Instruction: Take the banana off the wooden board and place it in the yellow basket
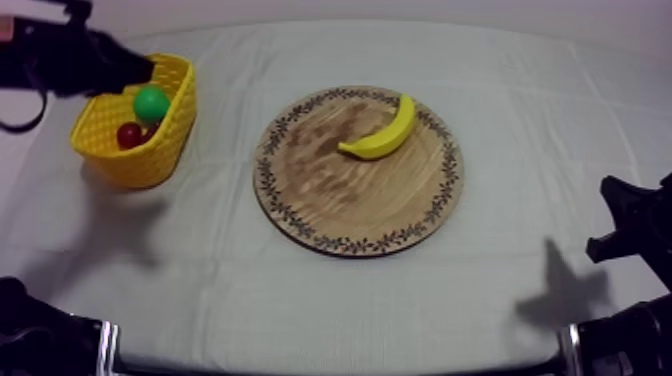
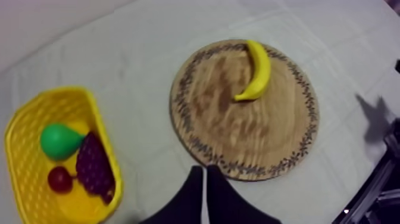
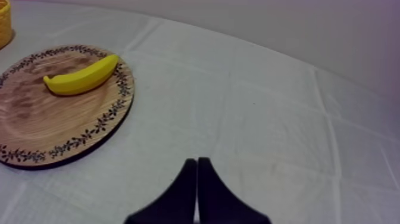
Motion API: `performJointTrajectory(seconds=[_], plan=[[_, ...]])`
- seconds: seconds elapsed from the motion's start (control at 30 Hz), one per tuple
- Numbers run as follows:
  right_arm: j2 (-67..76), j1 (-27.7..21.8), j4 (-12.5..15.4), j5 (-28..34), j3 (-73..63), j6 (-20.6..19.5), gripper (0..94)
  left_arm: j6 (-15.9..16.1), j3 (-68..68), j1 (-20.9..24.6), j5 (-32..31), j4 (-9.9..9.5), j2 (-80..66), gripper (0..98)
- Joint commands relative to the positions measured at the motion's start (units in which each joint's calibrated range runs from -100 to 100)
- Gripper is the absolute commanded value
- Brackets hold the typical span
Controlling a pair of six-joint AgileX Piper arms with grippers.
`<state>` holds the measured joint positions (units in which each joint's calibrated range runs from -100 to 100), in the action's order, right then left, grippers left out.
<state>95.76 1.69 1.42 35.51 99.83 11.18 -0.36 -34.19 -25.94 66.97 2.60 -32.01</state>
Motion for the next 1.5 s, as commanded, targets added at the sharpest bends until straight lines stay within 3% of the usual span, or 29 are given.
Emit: performJointTrajectory(seconds=[0.0, 0.23, 0.37, 0.63, 0.97, 1.07, 1.3, 1.47], plan=[[0.0, 0.0, 0.0, 0.0, 0.1, 0.0, 0.2, 0.6, 10.0, -3.5, 0.8, -0.42, 8.2, 0.0], [0.0, 0.0, 0.0, 0.0, 0.1, 0.0, 0.2, 0.0, 23.3, -9.5, 2.4, -1.39, 23.4, 0.0], [0.0, 0.0, 0.0, 0.0, 0.1, 0.0, 0.2, 0.1, 30.8, -11.7, 4.2, -0.39, 32.0, 0.0], [0.0, 0.0, 0.0, 0.0, 0.1, 0.0, 0.2, -2.4, 46.7, -12.2, 11.4, 3.14, 47.2, 0.0], [0.0, 0.0, 0.0, 0.0, 0.1, 0.0, 0.2, -2.4, 53.0, -11.6, 16.1, 3.27, 55.6, 2.0], [0.0, 0.0, 0.0, 0.0, 0.1, 0.0, 0.2, -1.6, 54.1, -11.3, 17.0, 3.09, 56.4, 14.4], [0.0, 0.0, 0.0, 0.0, 0.1, 0.0, 0.2, -0.2, 57.0, -11.4, 21.5, 2.90, 57.5, 63.1], [0.0, 0.0, 0.0, 0.0, 0.1, 0.0, 0.2, -0.1, 59.5, -11.6, 24.6, 2.38, 58.6, 84.4]])
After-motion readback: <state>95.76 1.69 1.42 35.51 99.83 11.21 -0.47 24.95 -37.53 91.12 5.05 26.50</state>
